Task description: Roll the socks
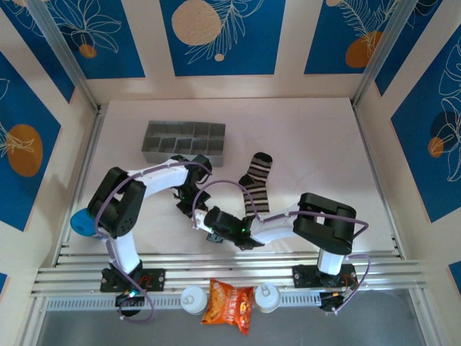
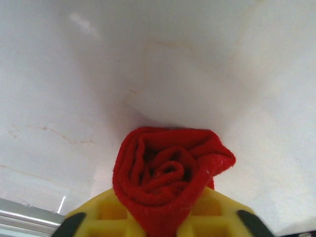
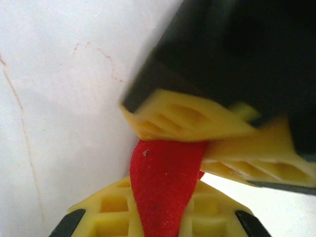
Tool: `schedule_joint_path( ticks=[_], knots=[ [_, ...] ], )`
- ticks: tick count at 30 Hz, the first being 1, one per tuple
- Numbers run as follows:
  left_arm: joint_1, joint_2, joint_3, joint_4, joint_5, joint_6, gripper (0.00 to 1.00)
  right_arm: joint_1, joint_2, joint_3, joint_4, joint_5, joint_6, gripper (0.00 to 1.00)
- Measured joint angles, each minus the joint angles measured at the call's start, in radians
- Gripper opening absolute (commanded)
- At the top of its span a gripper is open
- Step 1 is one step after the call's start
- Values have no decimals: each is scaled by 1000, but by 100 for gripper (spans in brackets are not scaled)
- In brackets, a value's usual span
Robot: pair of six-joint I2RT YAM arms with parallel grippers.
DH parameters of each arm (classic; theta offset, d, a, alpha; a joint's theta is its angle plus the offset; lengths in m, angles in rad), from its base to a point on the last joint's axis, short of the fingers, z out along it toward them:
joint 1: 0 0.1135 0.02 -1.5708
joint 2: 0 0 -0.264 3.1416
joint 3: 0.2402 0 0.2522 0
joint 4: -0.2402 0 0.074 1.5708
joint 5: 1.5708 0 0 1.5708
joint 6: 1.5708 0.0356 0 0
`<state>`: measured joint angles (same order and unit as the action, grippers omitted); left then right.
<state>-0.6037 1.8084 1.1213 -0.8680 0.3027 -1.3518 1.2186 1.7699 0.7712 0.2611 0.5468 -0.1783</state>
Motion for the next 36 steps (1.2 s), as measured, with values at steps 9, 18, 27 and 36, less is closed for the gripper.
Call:
schedule_joint_path(
  ticks=[9, 18, 27, 36],
  knots=[
    [114, -215, 90, -15, -172, 24, 100, -95, -137, 37, -260, -43, 90, 0],
    [119, -487, 142, -26, -342, 79, 96, -320, -132, 521, -802, -212, 338, 0],
    [70, -768, -55, -19, -363, 166, 94, -541, 221, 1209, -1235, -374, 618, 0],
    [53, -1120, -145, 21, -469, 316, 90, -590, 568, 1679, -1489, -484, 765, 0]
  ],
)
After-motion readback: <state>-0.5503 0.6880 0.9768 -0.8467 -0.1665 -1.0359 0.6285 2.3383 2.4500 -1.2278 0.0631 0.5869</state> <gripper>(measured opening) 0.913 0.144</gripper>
